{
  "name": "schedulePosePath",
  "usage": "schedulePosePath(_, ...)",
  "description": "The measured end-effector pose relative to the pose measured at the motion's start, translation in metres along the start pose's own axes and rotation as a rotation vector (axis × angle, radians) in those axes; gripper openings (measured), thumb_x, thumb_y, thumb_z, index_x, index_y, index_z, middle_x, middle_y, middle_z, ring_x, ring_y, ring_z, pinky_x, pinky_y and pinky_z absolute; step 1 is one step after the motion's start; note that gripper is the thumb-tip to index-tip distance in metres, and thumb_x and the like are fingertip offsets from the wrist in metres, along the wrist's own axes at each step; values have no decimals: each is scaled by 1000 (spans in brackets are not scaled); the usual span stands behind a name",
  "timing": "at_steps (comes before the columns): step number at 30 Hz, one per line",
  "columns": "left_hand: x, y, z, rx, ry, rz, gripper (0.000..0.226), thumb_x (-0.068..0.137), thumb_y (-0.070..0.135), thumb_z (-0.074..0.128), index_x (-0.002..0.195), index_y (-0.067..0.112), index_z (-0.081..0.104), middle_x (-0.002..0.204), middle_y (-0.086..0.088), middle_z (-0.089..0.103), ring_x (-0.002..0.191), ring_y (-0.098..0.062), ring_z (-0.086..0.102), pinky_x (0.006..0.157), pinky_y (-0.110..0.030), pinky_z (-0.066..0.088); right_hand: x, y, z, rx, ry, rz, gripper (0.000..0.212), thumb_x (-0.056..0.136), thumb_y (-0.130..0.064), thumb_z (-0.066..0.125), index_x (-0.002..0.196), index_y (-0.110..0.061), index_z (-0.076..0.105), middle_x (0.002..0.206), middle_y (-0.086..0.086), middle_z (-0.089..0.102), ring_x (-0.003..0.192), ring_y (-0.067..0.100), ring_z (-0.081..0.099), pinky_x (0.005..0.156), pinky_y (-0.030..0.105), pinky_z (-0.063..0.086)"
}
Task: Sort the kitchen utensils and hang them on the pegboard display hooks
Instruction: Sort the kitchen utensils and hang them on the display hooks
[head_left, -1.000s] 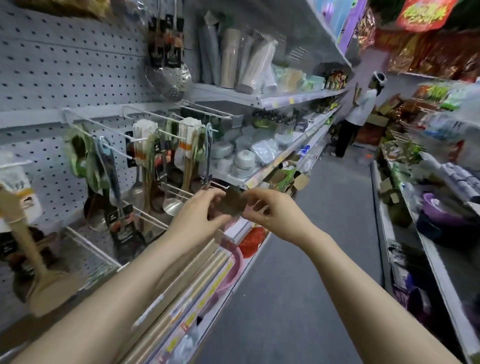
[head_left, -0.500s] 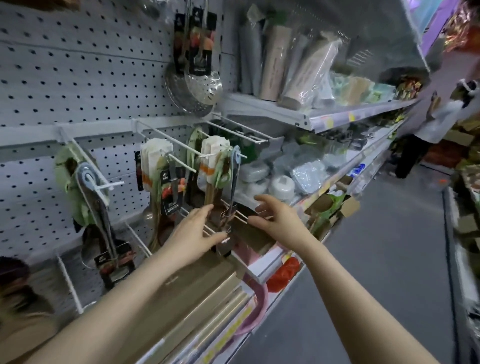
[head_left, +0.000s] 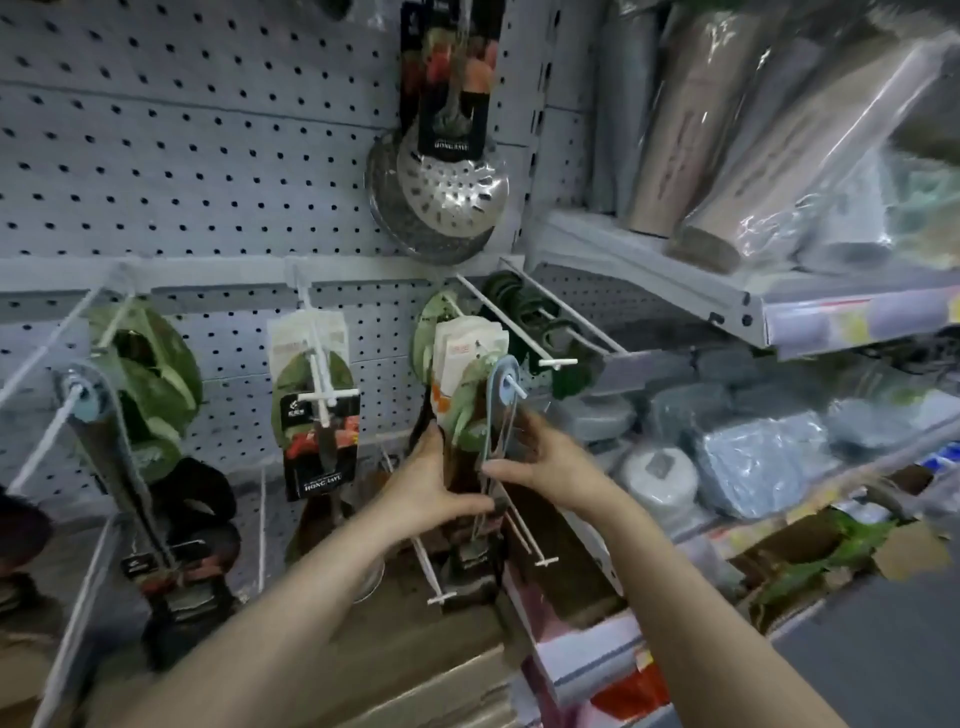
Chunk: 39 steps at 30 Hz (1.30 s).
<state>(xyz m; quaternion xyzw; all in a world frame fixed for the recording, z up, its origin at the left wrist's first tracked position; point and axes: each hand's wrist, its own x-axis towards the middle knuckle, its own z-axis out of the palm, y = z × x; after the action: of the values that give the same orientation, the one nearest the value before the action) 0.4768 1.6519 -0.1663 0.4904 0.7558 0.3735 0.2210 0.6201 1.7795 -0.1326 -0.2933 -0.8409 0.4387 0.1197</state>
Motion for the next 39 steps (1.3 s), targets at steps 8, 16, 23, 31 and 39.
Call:
schedulePosePath(8, 23, 3, 30, -81, 134, -49, 88, 63, 31, 88, 126, 42, 26, 132, 6, 46, 119, -7, 46, 101, -21, 38, 51, 21, -6, -4, -259, -49, 109, 44, -64, 89, 139, -40, 41, 128, -11, 62, 120, 9, 58, 106, 41, 46)
schedulePosePath(16, 21, 5, 58, -199, 267, -115, 97, 68, 20, 85, 144, 24, 26, 109, 28, 49, 97, 19, 47, 75, 4, 37, 61, 38, -1, 132, -341, -139, 95, 63, -27, 92, 141, -32, 37, 118, -17, 63, 108, -8, 60, 98, 18, 49)
schedulePosePath(23, 30, 3, 62, -301, 248, -128, 97, 66, 14, 87, 135, 35, 23, 129, 12, 50, 117, 4, 50, 93, -9, 42, 69, 46, 7, 242, -419, -160, 92, 63, -25, 91, 140, -27, 40, 124, -9, 65, 114, 0, 61, 105, 28, 46)
schedulePosePath(31, 21, 2, 80, -263, 322, -141, 86, 67, 19, 81, 130, 43, 27, 130, 9, 47, 122, -2, 48, 99, -13, 39, 57, 52, 5, 214, -411, -195, 90, 58, -32, 93, 134, -25, 46, 118, -7, 67, 109, 4, 64, 101, 30, 50)
schedulePosePath(39, -3, 28, 107, -324, 420, -83, 67, 72, 32, 68, 130, 40, 36, 124, 12, 55, 114, 1, 54, 94, -16, 45, 20, 51, -2, 255, -360, -260, 79, 56, -34, 93, 122, -32, 50, 117, -6, 68, 110, 7, 65, 99, 33, 52)
